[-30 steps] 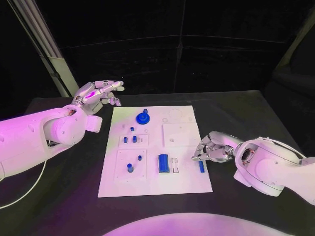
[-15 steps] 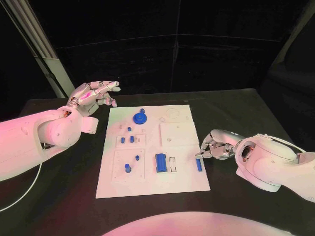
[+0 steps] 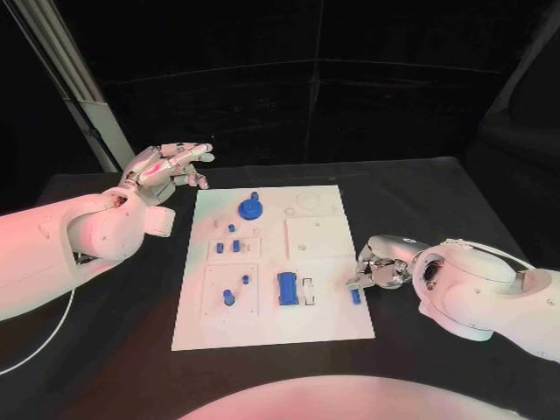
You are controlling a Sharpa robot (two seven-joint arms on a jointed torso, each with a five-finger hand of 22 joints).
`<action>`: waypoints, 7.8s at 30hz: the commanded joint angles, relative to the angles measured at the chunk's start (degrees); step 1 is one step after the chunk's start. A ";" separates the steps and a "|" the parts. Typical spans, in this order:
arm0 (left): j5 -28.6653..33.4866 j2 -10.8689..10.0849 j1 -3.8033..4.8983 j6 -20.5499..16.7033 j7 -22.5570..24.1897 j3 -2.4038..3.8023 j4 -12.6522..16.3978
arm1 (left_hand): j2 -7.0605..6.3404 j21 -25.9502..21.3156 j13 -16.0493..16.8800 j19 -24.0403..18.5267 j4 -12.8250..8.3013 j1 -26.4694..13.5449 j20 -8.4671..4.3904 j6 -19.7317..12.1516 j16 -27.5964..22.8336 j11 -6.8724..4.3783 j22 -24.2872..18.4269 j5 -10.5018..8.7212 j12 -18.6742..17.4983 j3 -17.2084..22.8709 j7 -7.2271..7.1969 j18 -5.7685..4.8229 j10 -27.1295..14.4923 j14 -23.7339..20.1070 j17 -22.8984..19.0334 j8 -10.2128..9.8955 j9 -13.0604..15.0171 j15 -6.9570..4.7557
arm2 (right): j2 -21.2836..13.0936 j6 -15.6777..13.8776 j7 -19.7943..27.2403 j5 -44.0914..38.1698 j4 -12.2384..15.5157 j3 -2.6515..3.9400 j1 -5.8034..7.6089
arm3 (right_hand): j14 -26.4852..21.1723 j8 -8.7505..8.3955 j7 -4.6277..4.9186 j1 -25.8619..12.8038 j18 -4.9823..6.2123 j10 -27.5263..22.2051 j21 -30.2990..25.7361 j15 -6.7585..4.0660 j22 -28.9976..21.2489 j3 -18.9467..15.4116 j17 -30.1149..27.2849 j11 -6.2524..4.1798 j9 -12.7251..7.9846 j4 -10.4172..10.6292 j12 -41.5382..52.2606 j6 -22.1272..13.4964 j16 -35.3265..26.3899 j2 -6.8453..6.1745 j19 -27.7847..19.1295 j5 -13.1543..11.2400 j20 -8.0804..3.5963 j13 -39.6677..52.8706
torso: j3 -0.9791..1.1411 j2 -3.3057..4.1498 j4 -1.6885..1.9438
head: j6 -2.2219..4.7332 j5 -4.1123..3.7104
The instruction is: Assemble the parts on the task board
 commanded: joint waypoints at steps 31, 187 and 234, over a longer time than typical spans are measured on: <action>-0.12 -0.04 0.07 0.85 0.12 -0.10 -0.33 | -0.20 0.32 -0.09 -0.35 0.07 0.58 -0.06 -0.46 0.37 0.00 0.07 -0.27 0.27 -0.38 -0.09 0.77 -0.25 -0.54 -0.09 0.18 -0.01 0.04 | 4.28 5.89 -0.60 -16.38 -0.87 -0.01 -2.23 | 2.33 -0.25 0.26 6.12 -0.13 -0.61 -0.51 -0.48 0.29 1.64 -0.64 -0.14 2.15 -3.85 -1.23 -0.91 -0.83 -1.16 -0.45 2.15 -0.31 -0.56 | 0.05 0.19 -0.33 | 0.24 0.56; -0.12 -0.02 0.08 1.85 -1.34 -0.27 -0.31 | -0.14 0.49 -0.20 -0.54 0.04 0.79 -0.04 -0.57 0.45 0.01 0.12 -0.25 0.47 -0.59 -0.07 0.78 -0.38 -0.65 -0.23 0.34 -0.02 0.05 | 10.04 -6.97 -0.75 11.18 -1.51 0.03 -2.26 | 2.78 -9.96 -0.58 -4.36 -0.46 1.32 0.17 -0.96 2.38 13.08 1.85 -0.77 -0.90 -0.29 -0.87 7.54 0.17 -6.24 0.59 6.80 -0.74 1.02 | 0.01 0.02 -0.18 | -0.79 1.16; -0.12 -0.16 0.08 1.76 -1.45 -0.29 -0.54 | -0.11 0.52 -0.21 -0.57 0.01 0.85 -0.04 -0.58 0.46 0.01 0.13 -0.24 0.50 -0.59 -0.07 0.79 -0.40 -0.66 -0.25 0.37 -0.02 0.05 | 10.48 -2.07 0.64 10.34 -2.89 0.04 -2.26 | 2.83 -10.06 -0.48 -3.79 -0.42 1.19 -0.06 -0.83 2.34 7.22 1.88 -0.62 1.69 0.42 -1.09 6.93 0.03 -3.64 0.50 -1.92 -0.59 1.41 | 0.03 0.08 -0.36 | -0.77 1.56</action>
